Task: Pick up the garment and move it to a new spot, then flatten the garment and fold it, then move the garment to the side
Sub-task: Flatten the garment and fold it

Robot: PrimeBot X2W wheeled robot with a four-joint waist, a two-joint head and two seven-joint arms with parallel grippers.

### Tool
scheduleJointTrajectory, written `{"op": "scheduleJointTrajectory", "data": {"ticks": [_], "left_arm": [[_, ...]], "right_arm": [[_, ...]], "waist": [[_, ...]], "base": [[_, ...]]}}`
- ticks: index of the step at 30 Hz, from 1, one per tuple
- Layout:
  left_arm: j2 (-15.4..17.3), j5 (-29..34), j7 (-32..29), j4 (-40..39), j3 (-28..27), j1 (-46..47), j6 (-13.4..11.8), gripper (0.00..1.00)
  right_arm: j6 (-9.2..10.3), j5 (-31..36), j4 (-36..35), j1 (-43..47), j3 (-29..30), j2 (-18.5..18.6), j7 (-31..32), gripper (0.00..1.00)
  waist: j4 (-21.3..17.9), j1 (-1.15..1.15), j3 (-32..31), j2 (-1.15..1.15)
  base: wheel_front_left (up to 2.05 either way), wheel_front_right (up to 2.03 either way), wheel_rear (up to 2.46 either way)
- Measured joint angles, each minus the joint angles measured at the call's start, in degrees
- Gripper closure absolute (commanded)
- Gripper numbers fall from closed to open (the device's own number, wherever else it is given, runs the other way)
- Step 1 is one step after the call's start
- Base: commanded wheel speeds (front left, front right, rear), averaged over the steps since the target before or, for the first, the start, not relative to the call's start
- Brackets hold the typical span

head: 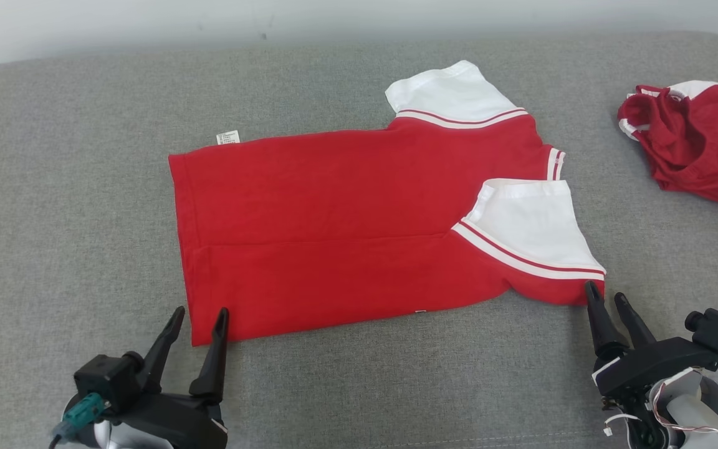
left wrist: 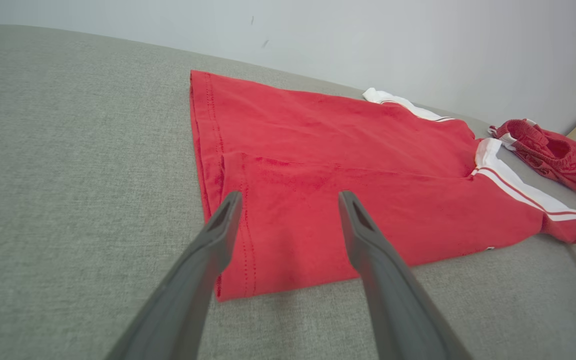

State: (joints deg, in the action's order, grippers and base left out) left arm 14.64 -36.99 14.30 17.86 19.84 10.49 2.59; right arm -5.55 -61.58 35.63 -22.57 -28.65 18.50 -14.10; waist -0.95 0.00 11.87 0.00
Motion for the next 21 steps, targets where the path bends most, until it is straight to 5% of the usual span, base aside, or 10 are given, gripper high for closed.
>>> {"op": "scheduleJointTrajectory", "data": {"ticks": [21], "left_arm": [[-2.54, -0.81, -0.71, 10.91, -0.51, 3.58, 0.45, 0.0]], "right_arm": [[-1.02, -0.99, 7.25, -5.6, -1.79, -2.08, 4.37, 0.0]], "waist": [[0.04, 0.0, 1.34, 0.0]], "base": [[0.0, 0.0, 0.0]]}}
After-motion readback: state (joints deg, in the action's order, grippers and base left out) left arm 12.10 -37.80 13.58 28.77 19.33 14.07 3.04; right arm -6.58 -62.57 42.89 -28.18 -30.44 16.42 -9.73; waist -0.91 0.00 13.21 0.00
